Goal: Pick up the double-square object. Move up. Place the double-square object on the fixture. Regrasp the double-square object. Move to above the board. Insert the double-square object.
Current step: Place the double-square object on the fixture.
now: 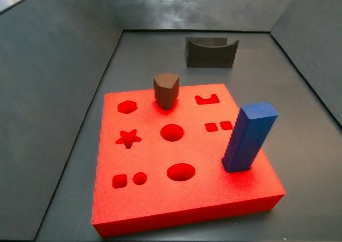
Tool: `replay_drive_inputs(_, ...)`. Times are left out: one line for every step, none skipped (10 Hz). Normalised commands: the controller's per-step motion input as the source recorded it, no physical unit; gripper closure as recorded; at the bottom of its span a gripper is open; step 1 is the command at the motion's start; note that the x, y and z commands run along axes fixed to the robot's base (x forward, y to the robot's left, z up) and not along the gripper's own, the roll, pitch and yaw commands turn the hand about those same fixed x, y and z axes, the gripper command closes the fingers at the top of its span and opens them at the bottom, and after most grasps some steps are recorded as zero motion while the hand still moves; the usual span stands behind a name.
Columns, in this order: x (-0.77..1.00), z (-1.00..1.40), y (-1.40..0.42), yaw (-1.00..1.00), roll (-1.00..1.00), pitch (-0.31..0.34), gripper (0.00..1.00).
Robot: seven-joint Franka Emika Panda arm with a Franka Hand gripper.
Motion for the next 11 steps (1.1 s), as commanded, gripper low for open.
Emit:
replay_drive_inputs(1.00, 0.08, -0.69, 1.00, -0.29, -0.059, 1.00)
replay_drive_inputs(1.00, 0.06, -0.58, 1.00, -0.33, -0.042, 1.00)
replay_drive_inputs(1.00, 0.05, -0.51, 0.91, -0.37, -0.017, 1.00)
replay_drive_inputs(1.00, 0.04, -0.44, 0.66, -0.31, 0.010, 1.00)
replay_drive_inputs(1.00, 0.02, -0.38, 0.44, -0.25, 0.034, 1.00)
replay_drive_inputs(1.00, 0.02, -0.33, 0.28, -0.21, 0.054, 1.00)
replay_drive_inputs(1.00, 0.01, -0.26, 0.15, -0.17, 0.074, 1.00)
replay_drive_inputs(1.00, 0.01, -0.22, 0.10, -0.16, 0.087, 1.00)
replay_drive_inputs(1.00, 0.01, -0.19, 0.07, -0.15, 0.095, 1.00)
replay_drive_inputs(0.99, 0.01, -0.13, 0.04, -0.14, 0.111, 1.00)
replay_drive_inputs(1.00, -0.28, 0.66, -0.02, -1.00, 0.104, 1.00)
